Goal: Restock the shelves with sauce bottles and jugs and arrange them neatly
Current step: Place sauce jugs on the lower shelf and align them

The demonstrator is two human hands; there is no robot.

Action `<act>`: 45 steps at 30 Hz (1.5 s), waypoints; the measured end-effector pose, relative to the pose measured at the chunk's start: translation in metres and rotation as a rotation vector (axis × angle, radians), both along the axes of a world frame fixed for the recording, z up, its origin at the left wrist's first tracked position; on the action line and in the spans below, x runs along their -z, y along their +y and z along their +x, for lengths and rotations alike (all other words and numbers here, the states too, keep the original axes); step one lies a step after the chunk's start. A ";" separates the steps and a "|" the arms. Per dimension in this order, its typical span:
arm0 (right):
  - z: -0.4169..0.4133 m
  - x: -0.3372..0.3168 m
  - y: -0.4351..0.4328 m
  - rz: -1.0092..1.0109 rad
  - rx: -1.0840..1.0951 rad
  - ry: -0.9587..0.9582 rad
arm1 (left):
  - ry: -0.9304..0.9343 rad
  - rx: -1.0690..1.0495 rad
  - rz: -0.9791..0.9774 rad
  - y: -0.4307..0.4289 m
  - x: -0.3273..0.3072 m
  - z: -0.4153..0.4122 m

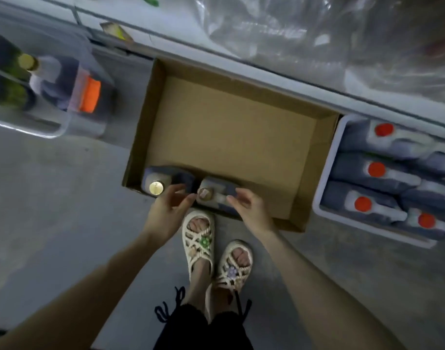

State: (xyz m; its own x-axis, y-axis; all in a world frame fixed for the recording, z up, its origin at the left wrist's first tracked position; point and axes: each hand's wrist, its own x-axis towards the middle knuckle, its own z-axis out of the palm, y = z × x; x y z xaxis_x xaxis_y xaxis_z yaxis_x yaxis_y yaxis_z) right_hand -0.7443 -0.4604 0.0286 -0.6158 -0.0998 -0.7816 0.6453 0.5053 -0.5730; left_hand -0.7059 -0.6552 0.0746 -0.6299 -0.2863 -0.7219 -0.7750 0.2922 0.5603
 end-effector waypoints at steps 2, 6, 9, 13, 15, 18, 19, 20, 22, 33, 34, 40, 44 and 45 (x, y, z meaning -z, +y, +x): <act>0.002 0.021 -0.004 0.018 -0.015 0.010 | -0.011 -0.002 -0.008 -0.004 0.013 0.003; 0.011 0.047 -0.009 0.111 -0.148 0.065 | -0.034 0.039 -0.047 -0.009 0.030 0.011; 0.009 0.047 -0.012 0.103 -0.134 0.063 | -0.044 0.045 -0.044 -0.012 0.034 0.015; -0.003 0.037 -0.017 0.035 -0.050 0.069 | -0.050 0.049 -0.019 -0.016 0.027 0.007; -0.006 0.027 -0.018 0.020 0.003 0.090 | -0.049 0.056 -0.008 -0.019 0.021 0.003; -0.011 0.003 -0.011 0.008 0.047 0.093 | -0.026 0.049 0.006 -0.019 0.001 -0.008; -0.016 -0.009 -0.007 0.004 0.066 0.096 | -0.010 0.055 0.016 -0.017 -0.009 -0.015; -0.022 -0.023 -0.004 0.000 0.079 0.097 | 0.005 0.064 0.034 -0.014 -0.022 -0.022; -0.039 -0.062 0.003 -0.005 0.096 0.097 | 0.039 0.082 0.077 -0.008 -0.053 -0.037; -0.132 -0.346 0.040 -0.075 0.146 0.248 | 0.278 0.208 0.273 0.020 -0.270 -0.128; -0.139 -0.377 0.043 -0.081 0.152 0.269 | 0.314 0.215 0.287 0.024 -0.293 -0.136; -0.161 -0.566 0.069 -0.093 0.162 0.498 | 0.553 0.378 0.331 0.051 -0.434 -0.179; -0.159 -0.686 0.093 -0.075 0.116 0.679 | 0.707 0.522 0.367 0.074 -0.535 -0.205; -0.158 -0.714 0.100 -0.071 0.113 0.713 | 0.742 0.562 0.358 0.081 -0.561 -0.211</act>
State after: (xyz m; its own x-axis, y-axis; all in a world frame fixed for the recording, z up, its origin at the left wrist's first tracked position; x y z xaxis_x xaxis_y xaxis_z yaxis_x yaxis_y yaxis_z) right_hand -0.9020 -0.3599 0.7428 -0.9828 -0.0413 -0.1801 0.1484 0.4038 -0.9027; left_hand -0.9166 -0.5738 0.6351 -0.9339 0.3493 -0.0764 0.0058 0.2284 0.9736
